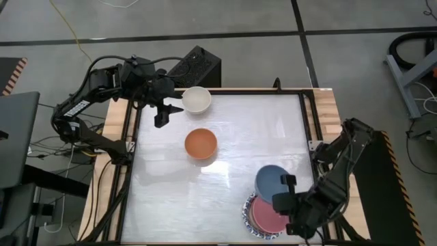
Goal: Nest bowls inside each other
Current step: Stack the blue bowl on top of the other pink bowl
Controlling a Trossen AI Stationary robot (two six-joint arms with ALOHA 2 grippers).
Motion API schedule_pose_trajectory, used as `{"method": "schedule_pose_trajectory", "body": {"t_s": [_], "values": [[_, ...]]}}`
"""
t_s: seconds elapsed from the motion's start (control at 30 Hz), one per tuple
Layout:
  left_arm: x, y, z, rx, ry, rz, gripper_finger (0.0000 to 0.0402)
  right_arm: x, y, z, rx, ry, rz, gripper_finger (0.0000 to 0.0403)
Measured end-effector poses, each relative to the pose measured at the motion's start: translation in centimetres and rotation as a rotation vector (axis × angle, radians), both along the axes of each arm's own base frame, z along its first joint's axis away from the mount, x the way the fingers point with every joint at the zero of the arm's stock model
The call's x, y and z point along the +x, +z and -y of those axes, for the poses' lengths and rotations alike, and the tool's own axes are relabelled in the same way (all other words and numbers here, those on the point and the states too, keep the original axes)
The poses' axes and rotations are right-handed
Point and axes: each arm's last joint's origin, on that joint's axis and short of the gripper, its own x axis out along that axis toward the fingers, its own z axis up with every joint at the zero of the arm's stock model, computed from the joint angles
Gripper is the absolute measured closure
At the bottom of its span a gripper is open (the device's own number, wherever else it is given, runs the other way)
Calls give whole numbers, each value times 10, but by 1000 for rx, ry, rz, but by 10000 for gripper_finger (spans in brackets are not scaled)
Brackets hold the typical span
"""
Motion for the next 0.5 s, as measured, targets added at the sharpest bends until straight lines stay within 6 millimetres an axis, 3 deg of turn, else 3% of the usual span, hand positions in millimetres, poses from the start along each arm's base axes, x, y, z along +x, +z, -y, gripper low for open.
{"method": "schedule_pose_trajectory", "body": {"t_s": [0.3, 0.5], "values": [[1, 0, -1, 31, 28, -10, 193, -1, -23, -28, -1, -8, -35, 391], [0, 0, -3, 47, 63, -15, 193, 2, -25, -35, 7, -2, -28, 391]]}}
